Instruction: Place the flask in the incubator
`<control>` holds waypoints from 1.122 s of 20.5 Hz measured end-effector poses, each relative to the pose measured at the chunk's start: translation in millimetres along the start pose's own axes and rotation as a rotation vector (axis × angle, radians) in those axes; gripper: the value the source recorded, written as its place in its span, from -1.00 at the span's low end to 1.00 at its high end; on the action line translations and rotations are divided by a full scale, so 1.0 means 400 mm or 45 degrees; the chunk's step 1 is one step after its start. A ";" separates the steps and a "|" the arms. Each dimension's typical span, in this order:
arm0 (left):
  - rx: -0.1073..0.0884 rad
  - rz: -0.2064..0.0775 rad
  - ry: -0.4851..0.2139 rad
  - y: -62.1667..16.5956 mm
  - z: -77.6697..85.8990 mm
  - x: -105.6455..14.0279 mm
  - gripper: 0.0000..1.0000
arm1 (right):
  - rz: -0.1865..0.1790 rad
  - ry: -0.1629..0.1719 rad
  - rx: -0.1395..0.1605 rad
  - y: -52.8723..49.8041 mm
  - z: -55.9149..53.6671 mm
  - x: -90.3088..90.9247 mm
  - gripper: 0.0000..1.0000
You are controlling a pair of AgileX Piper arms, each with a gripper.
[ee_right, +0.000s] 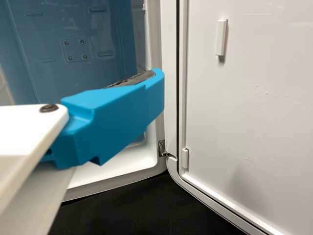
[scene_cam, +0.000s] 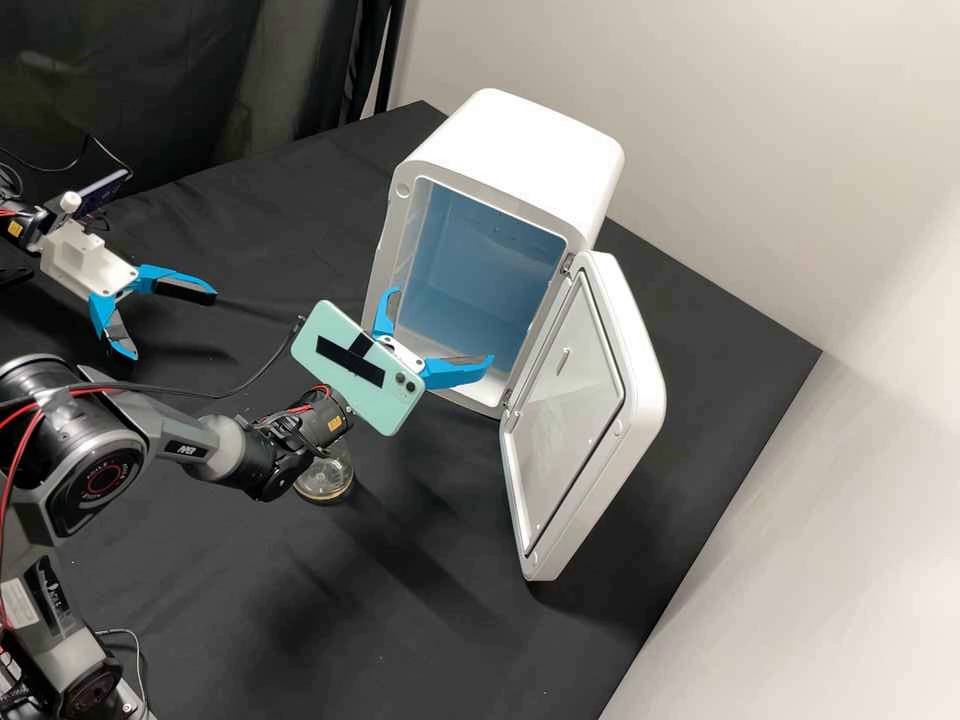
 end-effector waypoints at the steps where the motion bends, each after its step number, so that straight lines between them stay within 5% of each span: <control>1: 0.000 0.000 0.000 0.000 0.000 0.000 1.00 | 0.000 0.000 0.000 0.000 0.000 0.000 1.00; 12: -0.004 0.011 -0.002 0.004 0.002 -0.002 1.00 | 0.023 0.029 0.010 0.003 -0.001 -0.005 1.00; 16: -0.020 0.011 -0.002 0.004 0.002 -0.002 1.00 | -0.001 0.035 0.031 -0.003 0.018 -0.033 1.00; 23: -0.020 0.011 -0.002 0.004 0.002 -0.002 1.00 | -0.025 0.087 -0.015 -0.017 0.057 -0.115 1.00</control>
